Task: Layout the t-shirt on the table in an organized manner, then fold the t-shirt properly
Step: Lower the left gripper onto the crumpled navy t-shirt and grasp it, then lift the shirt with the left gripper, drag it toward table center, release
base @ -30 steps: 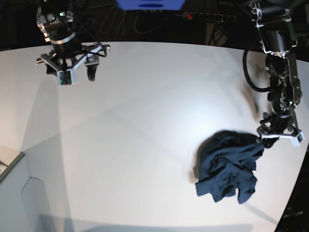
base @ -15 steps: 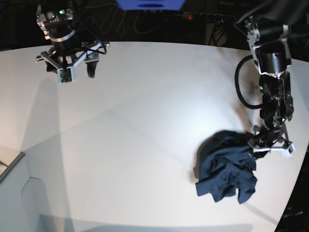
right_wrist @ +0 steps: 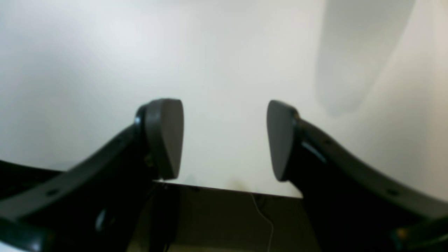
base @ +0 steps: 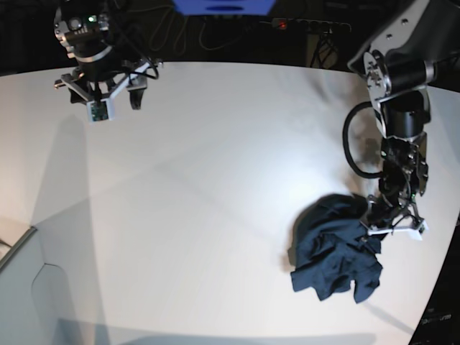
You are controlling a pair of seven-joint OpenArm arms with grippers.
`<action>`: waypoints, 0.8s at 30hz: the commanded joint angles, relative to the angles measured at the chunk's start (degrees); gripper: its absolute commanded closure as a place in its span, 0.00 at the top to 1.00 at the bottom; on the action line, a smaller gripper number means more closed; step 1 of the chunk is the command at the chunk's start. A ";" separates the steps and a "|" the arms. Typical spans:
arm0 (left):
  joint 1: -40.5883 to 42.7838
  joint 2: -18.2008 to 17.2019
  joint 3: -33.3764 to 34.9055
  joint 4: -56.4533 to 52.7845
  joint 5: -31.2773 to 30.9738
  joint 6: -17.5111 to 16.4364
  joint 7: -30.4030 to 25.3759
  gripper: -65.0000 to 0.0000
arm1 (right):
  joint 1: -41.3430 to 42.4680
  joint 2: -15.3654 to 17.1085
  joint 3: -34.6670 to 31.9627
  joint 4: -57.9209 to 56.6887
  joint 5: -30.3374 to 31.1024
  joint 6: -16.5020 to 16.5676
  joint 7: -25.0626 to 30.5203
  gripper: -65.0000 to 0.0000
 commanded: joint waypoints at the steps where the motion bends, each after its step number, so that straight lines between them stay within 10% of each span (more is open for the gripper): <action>1: -1.52 -0.18 0.11 0.28 0.08 -0.60 -0.66 0.45 | 0.02 0.12 0.12 0.91 -0.10 0.08 0.97 0.59; 6: -0.73 -0.10 0.11 -0.25 -0.19 -0.60 -0.57 0.01 | 0.02 0.12 0.12 0.91 -0.10 0.08 0.89 0.59; 24: 28.55 6.67 4.33 59.18 -0.36 -0.60 0.13 0.00 | 0.90 0.04 0.12 0.91 -0.10 0.08 0.89 0.59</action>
